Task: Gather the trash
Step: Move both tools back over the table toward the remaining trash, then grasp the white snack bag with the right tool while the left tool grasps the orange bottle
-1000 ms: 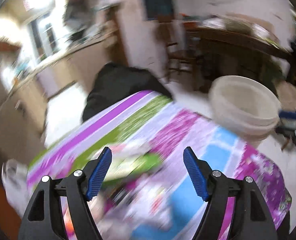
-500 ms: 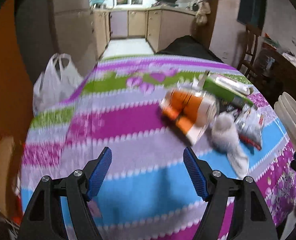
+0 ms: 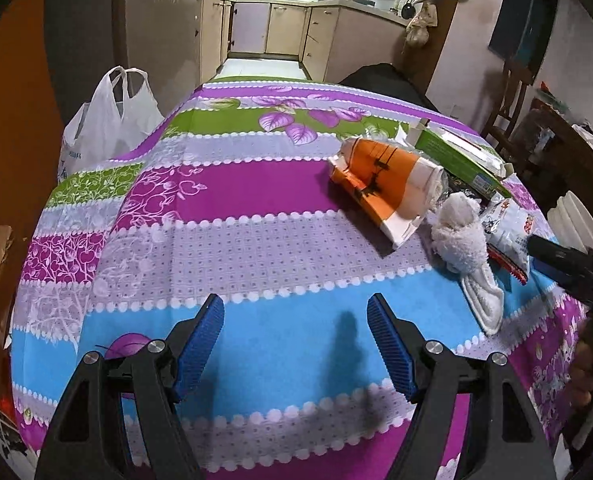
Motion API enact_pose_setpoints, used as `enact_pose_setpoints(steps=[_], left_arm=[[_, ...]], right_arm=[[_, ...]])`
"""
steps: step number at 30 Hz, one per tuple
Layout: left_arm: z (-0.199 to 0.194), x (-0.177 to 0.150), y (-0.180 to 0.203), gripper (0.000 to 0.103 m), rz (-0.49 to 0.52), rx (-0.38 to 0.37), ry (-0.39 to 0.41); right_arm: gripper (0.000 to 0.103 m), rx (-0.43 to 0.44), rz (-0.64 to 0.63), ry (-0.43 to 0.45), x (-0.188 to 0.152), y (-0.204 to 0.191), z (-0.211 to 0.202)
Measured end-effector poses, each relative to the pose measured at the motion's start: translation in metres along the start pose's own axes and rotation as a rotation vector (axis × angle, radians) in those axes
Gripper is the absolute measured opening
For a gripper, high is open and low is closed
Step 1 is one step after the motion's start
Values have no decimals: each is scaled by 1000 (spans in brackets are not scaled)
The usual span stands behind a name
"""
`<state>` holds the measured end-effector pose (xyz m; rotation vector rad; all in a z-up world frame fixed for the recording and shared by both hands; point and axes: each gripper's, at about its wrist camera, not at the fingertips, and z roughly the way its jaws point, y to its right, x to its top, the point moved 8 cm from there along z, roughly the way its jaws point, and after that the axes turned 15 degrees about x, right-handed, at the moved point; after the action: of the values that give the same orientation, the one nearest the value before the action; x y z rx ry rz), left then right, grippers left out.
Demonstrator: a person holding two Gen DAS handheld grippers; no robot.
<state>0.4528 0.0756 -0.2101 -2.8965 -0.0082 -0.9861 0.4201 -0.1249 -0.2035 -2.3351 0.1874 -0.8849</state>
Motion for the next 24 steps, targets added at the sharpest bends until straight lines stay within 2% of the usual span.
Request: enact_pose_setpoints(steps=[2, 3, 5, 8, 13, 14, 18, 20, 22, 24], left_arm=[[0, 4, 4, 74, -7, -12, -1], [-1, 7, 6, 74, -11, -14, 0], [-1, 14, 9, 74, -19, -18, 8], [-4, 26, 19, 74, -32, -39, 23], [-13, 58, 38, 75, -91, -103, 48], [-15, 66, 42, 79, -109, -118, 53], [-4, 90, 60, 82, -125, -113, 65], [12, 95, 70, 82, -131, -116, 26], [26, 99, 82, 82, -143, -153, -20], [39, 99, 87, 82, -131, -123, -39]], right_arm=[[76, -18, -36, 10, 4, -5, 7], [70, -27, -48, 17, 5, -8, 9], [48, -33, -74, 19, 5, -10, 12], [41, 4, -76, 23, 3, -12, 7], [38, 4, -75, 51, -7, -4, -20], [37, 4, -77, 58, -11, -3, -25], [37, 23, -64, 78, -29, 0, -50], [37, 29, -53, 82, -35, 1, -59], [37, 37, -40, 84, -42, 3, -68], [37, 42, -28, 83, -43, 5, -70]])
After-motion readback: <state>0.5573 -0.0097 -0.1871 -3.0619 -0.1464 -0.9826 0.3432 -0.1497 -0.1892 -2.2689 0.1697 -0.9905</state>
